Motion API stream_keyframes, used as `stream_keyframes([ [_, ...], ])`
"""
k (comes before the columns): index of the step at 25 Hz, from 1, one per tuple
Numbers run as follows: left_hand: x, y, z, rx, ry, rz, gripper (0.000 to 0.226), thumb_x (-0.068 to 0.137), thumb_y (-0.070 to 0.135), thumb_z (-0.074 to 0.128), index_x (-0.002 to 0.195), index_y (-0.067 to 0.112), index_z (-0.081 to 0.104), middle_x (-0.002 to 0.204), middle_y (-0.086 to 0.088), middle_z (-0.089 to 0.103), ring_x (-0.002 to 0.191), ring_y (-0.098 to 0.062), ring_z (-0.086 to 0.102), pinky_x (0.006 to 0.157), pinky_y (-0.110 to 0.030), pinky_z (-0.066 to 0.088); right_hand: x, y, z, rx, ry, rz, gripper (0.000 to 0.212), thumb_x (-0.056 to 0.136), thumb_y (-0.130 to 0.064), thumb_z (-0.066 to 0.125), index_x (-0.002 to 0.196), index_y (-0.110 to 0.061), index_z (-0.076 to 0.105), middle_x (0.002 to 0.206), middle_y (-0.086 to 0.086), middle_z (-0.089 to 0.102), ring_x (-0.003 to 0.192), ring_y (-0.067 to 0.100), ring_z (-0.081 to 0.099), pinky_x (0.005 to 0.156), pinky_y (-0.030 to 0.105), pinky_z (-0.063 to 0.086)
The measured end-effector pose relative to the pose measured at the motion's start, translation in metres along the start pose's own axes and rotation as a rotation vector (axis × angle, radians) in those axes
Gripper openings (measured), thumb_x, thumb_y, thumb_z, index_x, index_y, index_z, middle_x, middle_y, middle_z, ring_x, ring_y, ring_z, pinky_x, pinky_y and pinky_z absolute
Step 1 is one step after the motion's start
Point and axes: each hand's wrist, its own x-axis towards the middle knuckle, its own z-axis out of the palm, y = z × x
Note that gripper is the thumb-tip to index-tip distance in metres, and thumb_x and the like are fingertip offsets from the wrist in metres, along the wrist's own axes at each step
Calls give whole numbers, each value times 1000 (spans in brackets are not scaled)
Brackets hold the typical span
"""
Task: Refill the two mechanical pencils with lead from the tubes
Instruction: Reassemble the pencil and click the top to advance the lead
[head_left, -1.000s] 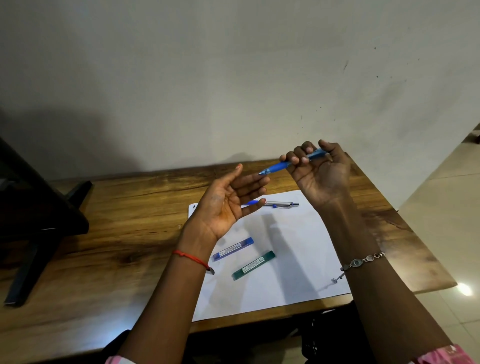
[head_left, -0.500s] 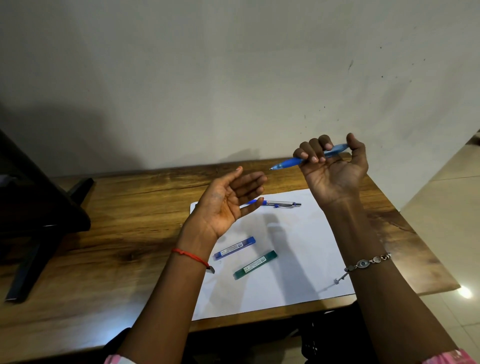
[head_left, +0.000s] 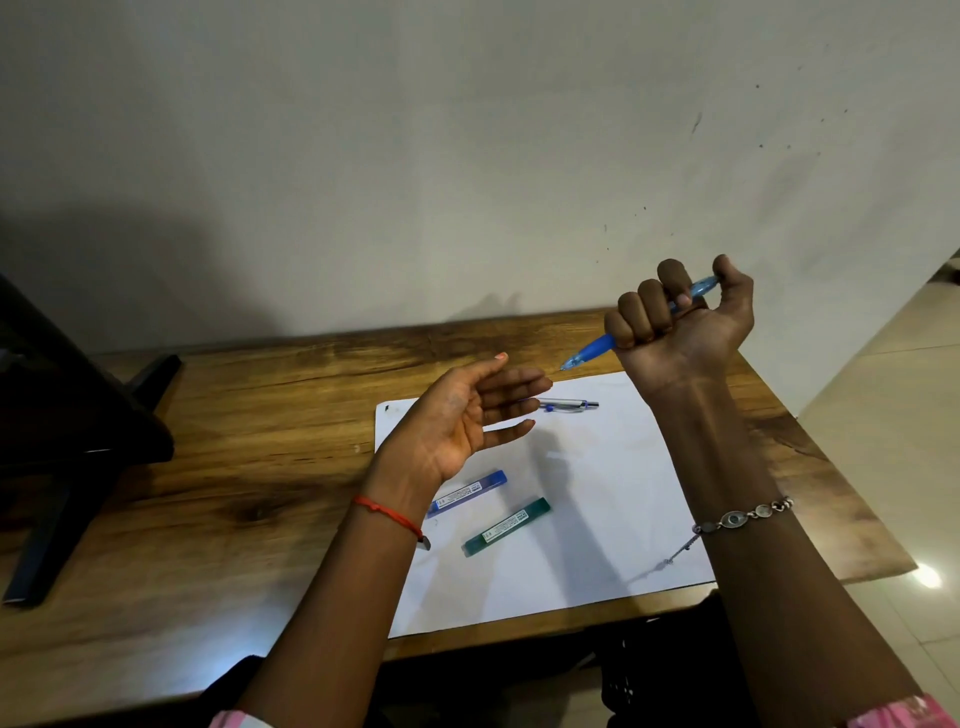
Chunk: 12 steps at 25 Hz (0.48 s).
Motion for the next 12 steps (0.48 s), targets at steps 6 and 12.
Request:
stream_keyframes([
  [6, -1, -2, 5, 27, 6, -33, 31, 93, 29, 45, 88, 12, 71, 80, 2, 75, 68, -6, 69, 69, -25, 55, 0, -3, 1, -69, -1, -18, 56, 87, -49, 23, 43, -17, 31, 31, -7, 21, 32, 9, 10, 40, 16, 13],
  [12, -2, -3, 7, 24, -7, -43, 31, 93, 28, 45, 89, 12, 70, 81, 2, 75, 69, -6, 69, 69, -25, 56, 1, -7, 1, -63, -18, -42, 50, 82, -48, 26, 44, -16, 31, 31, -6, 22, 38, 12, 6, 40, 16, 16],
])
